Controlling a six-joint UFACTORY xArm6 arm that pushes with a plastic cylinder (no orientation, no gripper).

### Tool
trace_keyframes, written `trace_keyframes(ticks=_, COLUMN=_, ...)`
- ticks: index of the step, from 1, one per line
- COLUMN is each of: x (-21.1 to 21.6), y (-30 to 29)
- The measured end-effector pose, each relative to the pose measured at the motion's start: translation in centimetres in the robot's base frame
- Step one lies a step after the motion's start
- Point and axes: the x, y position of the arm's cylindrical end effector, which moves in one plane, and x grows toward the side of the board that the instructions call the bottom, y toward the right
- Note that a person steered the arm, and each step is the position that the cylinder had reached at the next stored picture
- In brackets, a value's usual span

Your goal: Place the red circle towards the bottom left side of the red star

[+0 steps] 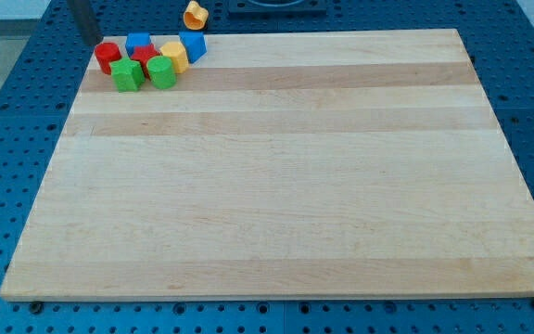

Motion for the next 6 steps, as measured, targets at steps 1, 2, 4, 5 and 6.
trace_keyframes(ticks=1, x=0.0, y=0.0)
trace_keyframes(ticks=2, x=-0.6, y=0.4)
trace_keyframes(ticks=4, x=19.8, y=2.7)
trace_keyframes(ticks=5, x=20.9, y=2.4)
trace_keyframes(ticks=6, x=15.3, y=2.9)
